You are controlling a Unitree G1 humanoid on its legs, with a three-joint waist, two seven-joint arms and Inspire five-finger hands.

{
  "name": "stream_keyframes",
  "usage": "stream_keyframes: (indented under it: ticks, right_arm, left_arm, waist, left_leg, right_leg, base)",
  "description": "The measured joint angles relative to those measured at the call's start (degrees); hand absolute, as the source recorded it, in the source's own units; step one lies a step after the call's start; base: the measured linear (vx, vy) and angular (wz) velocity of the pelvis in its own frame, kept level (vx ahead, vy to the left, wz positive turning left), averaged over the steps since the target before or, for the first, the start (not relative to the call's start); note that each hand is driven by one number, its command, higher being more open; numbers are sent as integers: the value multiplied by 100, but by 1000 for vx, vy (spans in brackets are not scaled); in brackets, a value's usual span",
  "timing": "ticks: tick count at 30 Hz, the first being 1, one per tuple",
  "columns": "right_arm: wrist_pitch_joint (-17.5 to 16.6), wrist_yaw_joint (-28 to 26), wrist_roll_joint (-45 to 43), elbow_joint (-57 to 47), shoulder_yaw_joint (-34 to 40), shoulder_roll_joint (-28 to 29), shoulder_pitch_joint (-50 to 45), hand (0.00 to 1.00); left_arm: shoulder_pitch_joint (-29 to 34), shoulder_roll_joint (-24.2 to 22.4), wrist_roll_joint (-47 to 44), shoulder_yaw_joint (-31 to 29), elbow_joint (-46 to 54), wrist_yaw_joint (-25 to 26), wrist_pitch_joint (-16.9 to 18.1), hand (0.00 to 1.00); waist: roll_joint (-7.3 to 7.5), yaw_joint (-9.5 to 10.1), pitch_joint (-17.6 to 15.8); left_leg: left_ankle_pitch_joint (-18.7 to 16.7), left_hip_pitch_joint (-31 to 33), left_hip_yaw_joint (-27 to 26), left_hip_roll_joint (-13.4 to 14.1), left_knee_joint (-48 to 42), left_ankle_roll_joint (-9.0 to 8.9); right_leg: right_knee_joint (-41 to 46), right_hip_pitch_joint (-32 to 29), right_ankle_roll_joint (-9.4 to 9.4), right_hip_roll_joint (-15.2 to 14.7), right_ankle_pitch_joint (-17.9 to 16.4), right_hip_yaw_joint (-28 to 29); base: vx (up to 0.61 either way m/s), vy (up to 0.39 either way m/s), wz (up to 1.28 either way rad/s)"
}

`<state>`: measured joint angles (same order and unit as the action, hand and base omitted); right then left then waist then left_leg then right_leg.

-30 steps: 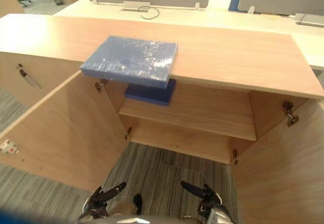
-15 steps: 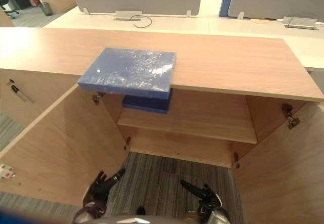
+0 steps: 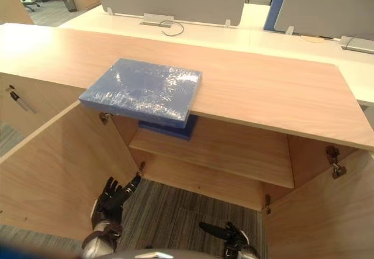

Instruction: Walk over to the cabinet, pick up the folder, carry it to the office cabinet, place the folder inside the office cabinet, then close the office cabinet door

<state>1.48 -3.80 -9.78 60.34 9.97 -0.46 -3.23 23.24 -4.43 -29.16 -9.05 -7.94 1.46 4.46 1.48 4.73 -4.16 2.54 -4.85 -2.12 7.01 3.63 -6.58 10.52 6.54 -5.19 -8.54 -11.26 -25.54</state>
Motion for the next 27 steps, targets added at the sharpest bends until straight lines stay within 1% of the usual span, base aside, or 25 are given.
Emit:
stream_keyframes:
  ticks: [3, 5, 6, 8, 9, 10, 12, 13, 14, 15, 16, 18, 20, 22, 23, 25, 26, 27]
  right_arm:
    - [14, 6, 105, -13, -189, 24, 2, 100]
    - [67, 9, 313, -98, -373, 63, -8, 100]
    - [75, 8, 312, -104, -445, 70, -10, 100]
    - [111, 5, 306, -108, -455, 174, -12, 100]
    - [132, 9, 301, -110, -442, 208, -10, 100]
    - [174, 12, 294, -119, -444, 283, 2, 100]
    - [187, 16, 292, -124, -444, 353, -1, 100]
    - [215, 32, 292, -121, -446, 412, -8, 100]
    - [223, 38, 292, -121, -446, 451, -11, 100]
    - [229, 47, 291, -111, -490, 461, -4, 100]
    - [242, 82, 293, -104, -503, 460, -5, 100]
    - [241, 189, 295, -99, -502, 460, -3, 100]
    - [238, 250, 298, -75, -502, 460, 9, 100]
    - [194, 346, 311, 164, -500, 425, 107, 100]
    - [188, 369, 316, 251, -502, 390, 150, 100]
    - [144, 411, 335, 537, -506, 303, 269, 100]
    - [137, 414, 342, 573, -506, 279, 316, 100]
    - [99, 415, 352, 658, -506, 227, 372, 100]
  left_arm:
    - [41, -27, 491, -228, 604, 158, 1, 100]
    - [85, -50, 848, -406, 895, 311, -1, 100]
    - [95, -55, 920, -450, 957, 349, -4, 100]
    - [131, -72, 1225, -589, 1215, 497, -45, 100]
    - [161, -83, 1311, -642, 1306, 530, -87, 100]
    - [285, -131, 1542, -820, 1559, 619, -130, 100]
    - [369, -171, 1859, -1013, 1764, 745, -143, 100]
    - [424, -202, 2230, -1168, 1926, 901, -150, 100]
    - [469, -224, 2400, -1234, 2034, 977, -151, 100]
    - [516, -250, 2817, -1320, 2239, 1163, -211, 100]
    - [524, -255, 3258, -1354, 2317, 1369, -231, 100]
    - [525, -254, 3704, -1355, 2541, 1645, -255, 100]
    - [509, -195, 4076, -1269, 2898, 1863, -256, 100]
    - [324, -48, 4826, -858, 3187, 2277, -251, 100]
    - [236, 25, 5080, -716, 3215, 2370, -253, 100]
    - [-125, 476, 6100, -89, 3366, 2516, -251, 100]
    - [-231, 610, 6272, 61, 3399, 2521, -242, 100]
    - [-406, 843, 6730, 321, 3464, 2527, -231, 100]
  waist:
    - [-48, 133, 17]
    - [-64, 160, 22]
    - [-64, 177, 23]
    - [-67, 290, 28]
    - [-66, 314, 27]
    - [-48, 327, 28]
    - [-29, 360, 33]
    - [-19, 385, 44]
    - [-18, 396, 48]
    - [13, 427, 66]
    - [16, 444, 71]
    - [15, 447, 72]
    - [14, 446, 84]
    - [-29, 447, 140]
    - [-51, 447, 154]
    - [-127, 430, 219]
    - [-142, 427, 213]
    - [-221, 406, 212]
  left_leg:
    - [-1, 9, 91, -13, -22, -2]
    - [-2, 22, 171, -40, -63, -4]
    - [-3, 38, 183, -48, -76, -5]
    - [-5, 129, 299, -69, -109, -8]
    - [-6, 143, 316, -73, -109, -8]
    - [-6, 163, 392, -93, -110, -8]
    - [-6, 163, 447, -126, -116, -7]
    - [-6, 169, 479, -155, -127, -6]
    - [-6, 182, 497, -169, -126, -5]
    - [-5, 190, 543, -196, -124, 3]
    - [7, 211, 587, -232, -113, 29]
    - [41, 215, 629, -269, -64, 85]
    - [73, 221, 645, -289, -27, 125]
    - [99, 306, 687, -302, -11, 131]
    - [108, 319, 695, -302, -2, 134]
    - [171, 412, 684, -297, 36, 123]
    - [179, 418, 667, -290, 36, 125]
    - [189, 436, 617, -279, 36, 131]
  right_leg:
    - [-46, 116, -1, 3, 11, -158]
    - [-87, 226, -1, -1, 11, -318]
    - [-95, 246, -2, -3, 11, -368]
    - [-112, 257, -2, -5, 11, -483]
    - [-112, 262, -6, -6, 13, -514]
    - [-111, 287, -23, -20, 23, -582]
    - [-122, 333, -43, -47, 35, -638]
    - [-138, 363, -64, -72, 47, -677]
    - [-143, 369, -69, -84, 49, -692]
    - [-152, 383, -82, -107, 57, -718]
    - [-172, 393, -105, -127, 70, -766]
    - [-179, 388, -128, -149, 86, -806]
    - [-185, 360, -127, -157, 105, -811]
    - [-273, 337, -128, -133, 157, -813]
    - [-295, 326, -126, -121, 171, -813]
    - [-324, 205, -99, -74, 218, -770]
    - [-324, 186, -90, -63, 225, -746]
    - [-324, 139, -75, -36, 236, -691]
  base:
    - [-14, -18, 24]
    - [-44, -21, 35]
    - [-62, -12, 32]
    - [-69, -6, 29]
    - [-82, 6, 27]
    - [-56, 8, 23]
    - [-60, 18, 21]
    - [-68, 25, 16]
    - [-70, 26, 16]
    - [-91, 29, 19]
    - [-91, 28, 23]
    - [-70, 25, 16]
    - [-39, 14, 4]
    - [-48, 1, 5]
    - [-33, -2, 3]
    - [-3, -1, -4]
    - [-8, -8, -15]
    - [-8, -19, -17]
